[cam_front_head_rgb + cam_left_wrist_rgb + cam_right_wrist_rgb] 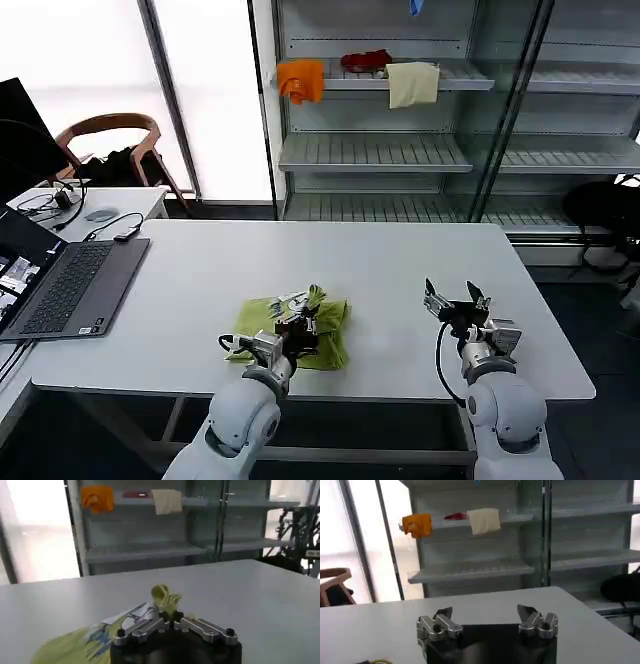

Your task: Fold and organize the clothes.

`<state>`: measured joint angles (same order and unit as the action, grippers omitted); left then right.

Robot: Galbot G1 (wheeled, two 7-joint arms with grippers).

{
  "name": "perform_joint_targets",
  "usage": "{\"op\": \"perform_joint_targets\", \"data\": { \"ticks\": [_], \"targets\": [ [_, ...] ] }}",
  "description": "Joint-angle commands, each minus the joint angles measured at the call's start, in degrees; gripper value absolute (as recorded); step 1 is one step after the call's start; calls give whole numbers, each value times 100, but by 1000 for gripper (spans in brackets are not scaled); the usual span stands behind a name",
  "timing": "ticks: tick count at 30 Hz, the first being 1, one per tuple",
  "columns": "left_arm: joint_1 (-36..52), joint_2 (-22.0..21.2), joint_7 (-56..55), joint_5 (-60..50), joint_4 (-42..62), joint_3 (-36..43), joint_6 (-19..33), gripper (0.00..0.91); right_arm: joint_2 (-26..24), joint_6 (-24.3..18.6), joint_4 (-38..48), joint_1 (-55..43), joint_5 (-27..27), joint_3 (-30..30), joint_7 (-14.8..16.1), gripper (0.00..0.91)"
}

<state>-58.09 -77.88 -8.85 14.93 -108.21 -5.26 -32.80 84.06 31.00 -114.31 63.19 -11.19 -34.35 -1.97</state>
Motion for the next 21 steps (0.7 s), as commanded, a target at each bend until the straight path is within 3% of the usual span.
{"op": "perform_joint_targets", "data": {
  "ticks": [1, 4, 5, 17, 21],
  "targets": [
    [153, -198, -145, -24, 328, 399, -31, 10, -5, -1, 79, -26, 28, -5, 8, 907],
    [116, -184, -122, -57, 294, 469, -33, 20, 1, 0, 106, -40, 35, -10, 8, 907],
    [108, -175, -117, -71, 284, 489, -34, 907, 0, 0, 111, -41, 35, -9, 10, 907],
    [223, -180, -191, 131, 197, 526, -21, 907, 50, 39, 142, -36, 139, 189, 41, 907],
    [304, -23, -186, 612, -178, 163, -24, 907, 58, 86, 118, 3, 132, 366, 52, 907]
  ]
}}
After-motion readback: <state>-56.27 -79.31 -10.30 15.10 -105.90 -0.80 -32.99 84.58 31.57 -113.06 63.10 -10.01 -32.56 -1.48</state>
